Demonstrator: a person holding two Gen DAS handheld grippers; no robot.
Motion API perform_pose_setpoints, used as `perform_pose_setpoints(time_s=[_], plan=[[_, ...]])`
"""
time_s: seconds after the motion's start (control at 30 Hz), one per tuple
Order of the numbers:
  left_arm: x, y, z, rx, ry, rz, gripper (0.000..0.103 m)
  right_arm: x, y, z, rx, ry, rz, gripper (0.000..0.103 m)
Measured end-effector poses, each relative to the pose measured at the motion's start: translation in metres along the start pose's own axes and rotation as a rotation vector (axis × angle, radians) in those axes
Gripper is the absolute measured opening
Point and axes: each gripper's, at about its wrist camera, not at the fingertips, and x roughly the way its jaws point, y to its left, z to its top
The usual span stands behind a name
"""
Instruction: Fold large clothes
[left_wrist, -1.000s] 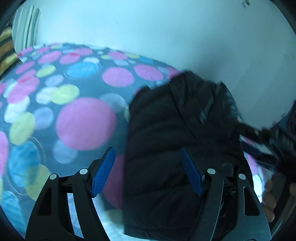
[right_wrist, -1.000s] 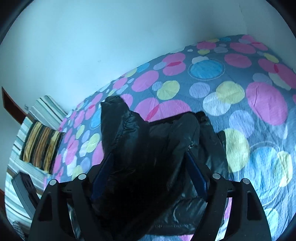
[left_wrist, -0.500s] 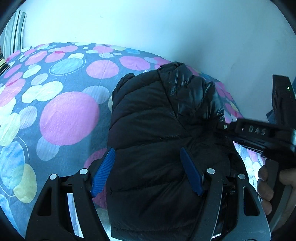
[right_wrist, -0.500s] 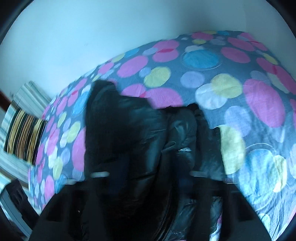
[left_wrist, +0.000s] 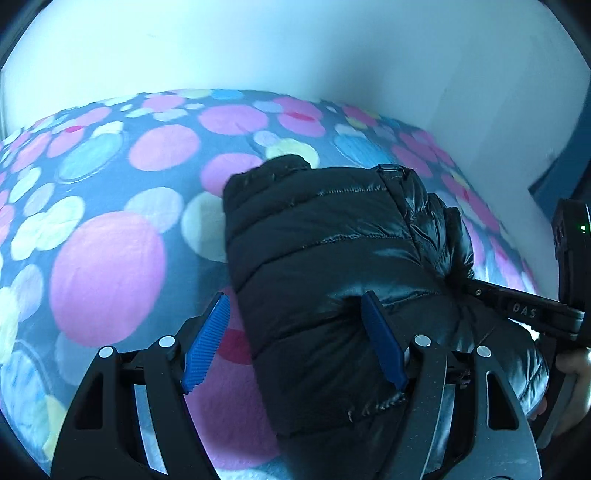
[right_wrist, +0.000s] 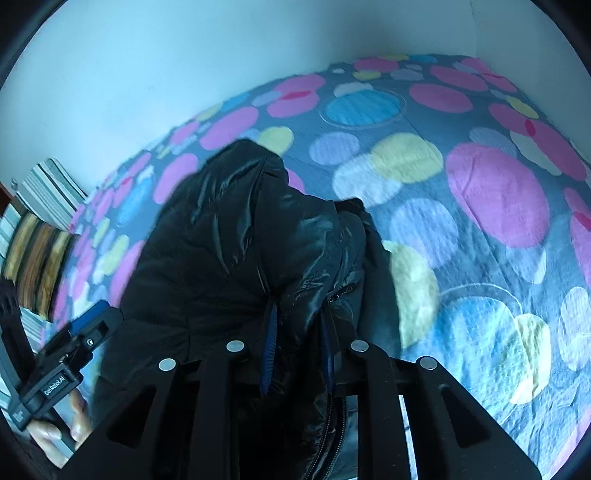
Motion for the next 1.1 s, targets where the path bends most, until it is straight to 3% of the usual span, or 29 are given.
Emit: perform_pose_setpoints(time_s=[0.17, 0.53, 0.83, 1.1], plan=[[0.027, -0.007, -0.002, -0.003, 0.070, -0.028, 0.075, 0.026, -0.024, -0.011, 0.020, 0.045, 0.009, 0.026], [0.054, -0.020, -0.006, 0.071, 0.113, 0.038, 0.078, 0.052, -0.037, -0.020, 0.065, 0.041, 0.026, 0.027], [0.059, -0.022, -0.008, 0.084, 0.112, 0.057, 0.079, 0.054, -0.040, -0.024, 0.092, 0.007, 0.040, 0.027], [0.043, -0.011, -0.005, 0.037, 0.070, -0.005, 0.082, 0.030, -0.037, -0.023, 0.085, -0.037, 0.071, 0.033]])
